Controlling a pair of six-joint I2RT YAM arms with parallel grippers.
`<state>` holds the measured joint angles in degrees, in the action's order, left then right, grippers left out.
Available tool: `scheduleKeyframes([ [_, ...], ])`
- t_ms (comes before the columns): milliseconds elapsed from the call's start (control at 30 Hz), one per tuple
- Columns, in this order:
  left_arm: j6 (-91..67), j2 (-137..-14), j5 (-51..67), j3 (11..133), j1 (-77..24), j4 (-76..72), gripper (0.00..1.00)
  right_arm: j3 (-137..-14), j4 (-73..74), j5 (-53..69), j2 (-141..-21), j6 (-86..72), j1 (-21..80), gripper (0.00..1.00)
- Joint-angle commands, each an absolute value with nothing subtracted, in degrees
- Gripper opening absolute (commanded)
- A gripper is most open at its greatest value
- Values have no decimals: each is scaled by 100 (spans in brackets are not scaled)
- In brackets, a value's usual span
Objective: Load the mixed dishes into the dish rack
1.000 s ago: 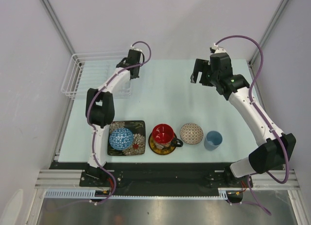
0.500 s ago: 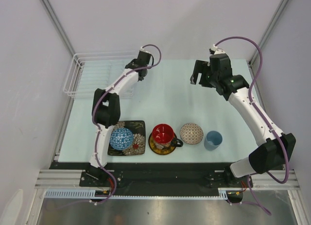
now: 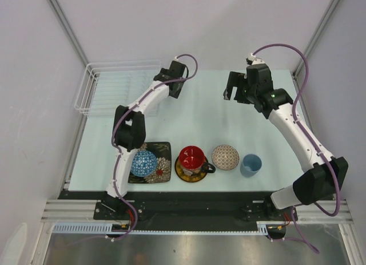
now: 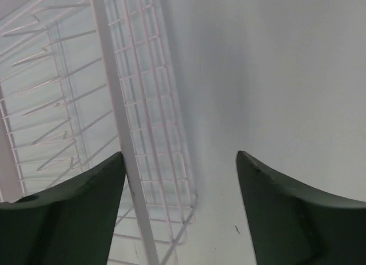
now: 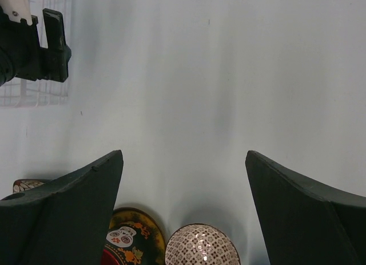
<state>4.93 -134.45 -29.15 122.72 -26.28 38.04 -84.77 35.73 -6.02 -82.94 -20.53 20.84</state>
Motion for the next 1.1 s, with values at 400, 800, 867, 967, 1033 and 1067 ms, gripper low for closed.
scheduleKeyframes([
  [400, 62, -10443, -1493, 11228, -856, 3016, 98, -8525, 3033, -685, -8929, -2127, 2470, 96],
  [800, 44, -9308, -3030, 7693, 219, 784, 91, -8939, 3041, -650, -9501, -2118, 2865, 93],
  [867, 44, -9299, -3495, 7472, 264, 389, 89, -8860, 3032, -615, -9457, -2101, 2865, 92],
  [967, -243, -9378, -3612, 7190, 465, 237, 89, -8859, 3041, -615, -9466, -2083, 2874, 92],
  [1033, -482, -9579, -3454, 7216, 736, 368, 89, -8868, 3067, -580, -9483, -2065, 2874, 93],
  [1067, -657, -9676, -3445, 7259, 808, 526, 89, -8912, 3085, -589, -9510, -2065, 2891, 93],
])
